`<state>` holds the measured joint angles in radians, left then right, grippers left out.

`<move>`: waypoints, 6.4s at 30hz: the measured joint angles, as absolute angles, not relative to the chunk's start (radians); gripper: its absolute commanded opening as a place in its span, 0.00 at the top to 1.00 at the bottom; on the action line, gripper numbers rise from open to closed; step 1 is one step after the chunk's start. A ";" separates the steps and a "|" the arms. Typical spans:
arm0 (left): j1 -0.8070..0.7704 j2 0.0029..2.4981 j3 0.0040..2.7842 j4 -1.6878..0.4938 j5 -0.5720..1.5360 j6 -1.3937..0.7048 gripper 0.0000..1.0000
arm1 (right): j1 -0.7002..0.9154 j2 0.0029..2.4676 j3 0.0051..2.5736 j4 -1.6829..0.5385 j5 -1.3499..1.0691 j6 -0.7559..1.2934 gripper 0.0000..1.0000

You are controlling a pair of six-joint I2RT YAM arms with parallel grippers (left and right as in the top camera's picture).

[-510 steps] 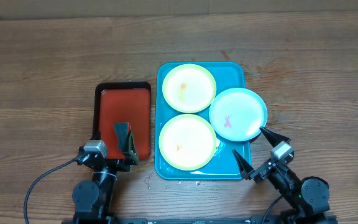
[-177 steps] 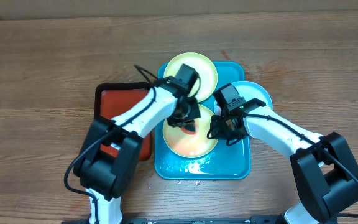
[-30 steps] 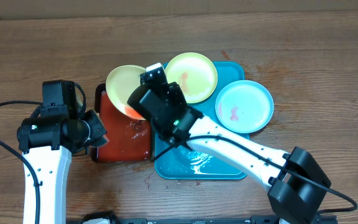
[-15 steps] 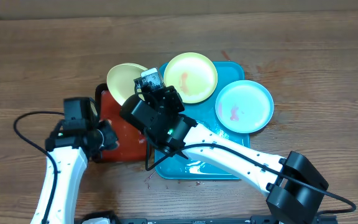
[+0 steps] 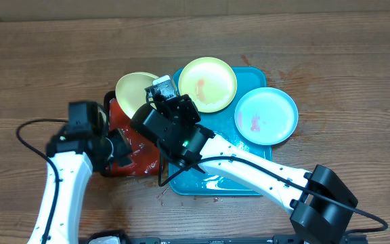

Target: Clean dirty plates on tray and stack at the side

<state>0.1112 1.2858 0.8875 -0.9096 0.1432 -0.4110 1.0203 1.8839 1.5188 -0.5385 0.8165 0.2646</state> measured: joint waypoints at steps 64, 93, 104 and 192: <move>0.166 1.229 1.467 -1.358 0.115 -0.396 0.00 | 1.213 1.884 1.519 -0.522 1.180 0.126 0.96; 0.166 1.229 1.467 -1.358 0.111 -0.396 0.00 | 1.191 1.896 1.518 -0.348 1.298 -0.030 0.96; 0.166 1.229 1.467 -1.358 0.108 -0.396 0.00 | 1.105 1.896 1.520 -0.551 1.059 0.242 0.96; 0.166 1.229 1.467 -1.358 0.107 -0.396 0.00 | -0.062 1.681 1.035 -0.786 -0.151 0.255 0.96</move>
<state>0.1658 1.2285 1.4673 -1.3579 0.1074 -0.3962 -0.0624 1.6814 1.0351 -0.7860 -0.1513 0.2554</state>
